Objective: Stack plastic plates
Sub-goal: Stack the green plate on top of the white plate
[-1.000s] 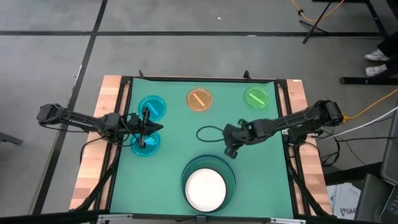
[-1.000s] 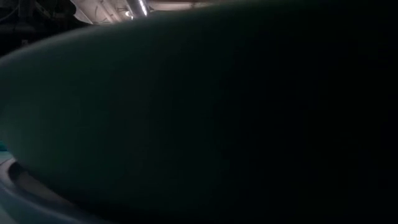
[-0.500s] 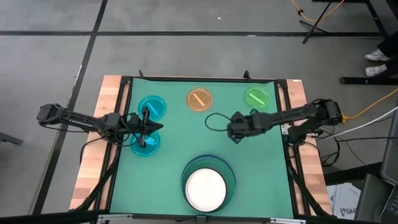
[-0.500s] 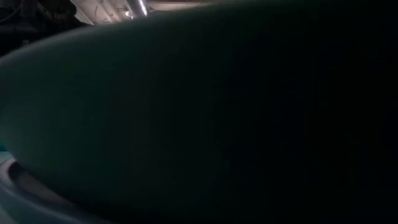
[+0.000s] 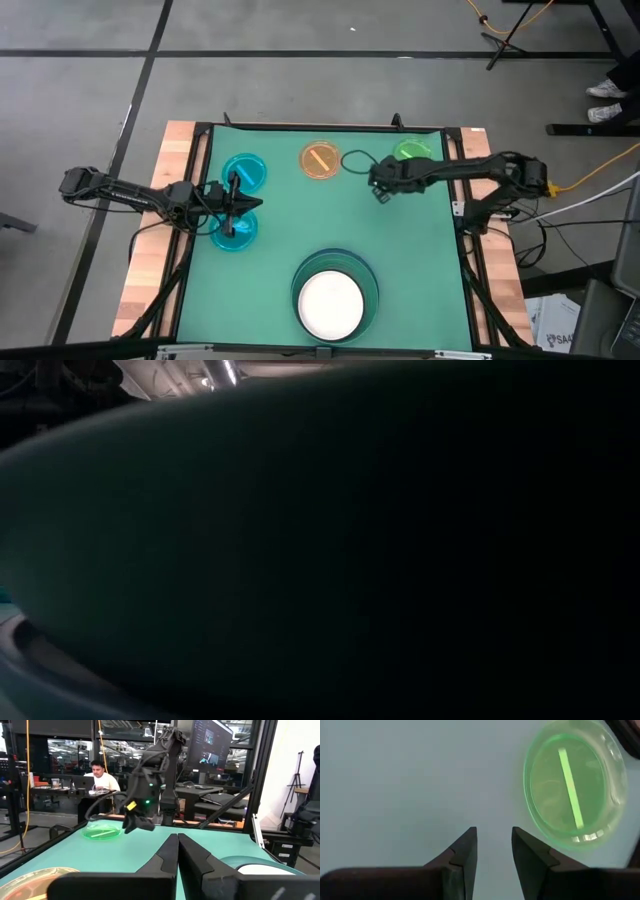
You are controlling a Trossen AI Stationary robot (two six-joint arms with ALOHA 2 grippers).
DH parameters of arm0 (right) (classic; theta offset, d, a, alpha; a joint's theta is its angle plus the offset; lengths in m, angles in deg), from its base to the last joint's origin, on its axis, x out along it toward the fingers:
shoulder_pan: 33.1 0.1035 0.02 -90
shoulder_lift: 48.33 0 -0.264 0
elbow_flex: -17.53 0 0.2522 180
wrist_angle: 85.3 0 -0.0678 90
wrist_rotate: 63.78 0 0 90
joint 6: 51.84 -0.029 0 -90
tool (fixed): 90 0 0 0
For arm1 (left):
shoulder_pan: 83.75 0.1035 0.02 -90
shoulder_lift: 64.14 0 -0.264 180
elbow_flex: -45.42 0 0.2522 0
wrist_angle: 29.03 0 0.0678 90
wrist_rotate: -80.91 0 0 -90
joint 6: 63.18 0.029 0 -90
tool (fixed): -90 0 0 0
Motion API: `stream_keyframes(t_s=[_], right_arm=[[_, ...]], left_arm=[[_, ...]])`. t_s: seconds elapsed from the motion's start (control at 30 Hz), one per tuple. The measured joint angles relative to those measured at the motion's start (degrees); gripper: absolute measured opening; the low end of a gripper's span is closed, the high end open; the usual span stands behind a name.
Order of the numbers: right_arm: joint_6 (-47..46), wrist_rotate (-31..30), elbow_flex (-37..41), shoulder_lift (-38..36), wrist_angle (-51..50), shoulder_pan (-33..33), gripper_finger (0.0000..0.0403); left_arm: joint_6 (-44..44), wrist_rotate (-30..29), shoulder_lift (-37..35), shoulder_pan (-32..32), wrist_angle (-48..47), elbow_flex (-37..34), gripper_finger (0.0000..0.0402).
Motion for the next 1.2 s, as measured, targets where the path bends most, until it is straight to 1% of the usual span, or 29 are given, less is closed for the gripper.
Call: stream_keyframes(t_s=[0.27, 0.57, 0.67, 0.87, 1.07, 1.2], right_arm=[[7.99, 0.15, 2.37, 0.0, 11.37, -7.43, 0.0113], [12.67, 0.19, 4.34, 0.0, 14.25, -14.6, 0.0113], [15.22, 0.21, 4.74, 0.02, 15.16, -15.07, 0.0113], [18.32, 1.22, 6.37, 0.02, 20.07, -15.18, 0.0113], [18.64, -0.02, 8.62, 0.02, 21.52, -15.18, 0.0113], [18.64, 0.72, 9.37, 0.02, 22.28, -15.18, 0.0113]], left_arm=[[0.02, -0.08, 0.0, -0.01, -0.01, 0.0, 0.0004], [1.53, -0.13, 0.02, -0.02, -0.83, 0.0, 0.0004], [1.57, -0.97, 0.02, -0.01, -0.86, 0.0, 0.0004], [1.62, -1.42, 0.02, -0.01, -0.87, 0.0, 0.0004], [1.53, -1.44, 0.02, -0.01, -0.87, 0.0, 0.0004], [1.55, -1.44, 0.02, 0.0, -0.89, 0.0, 0.0004]])
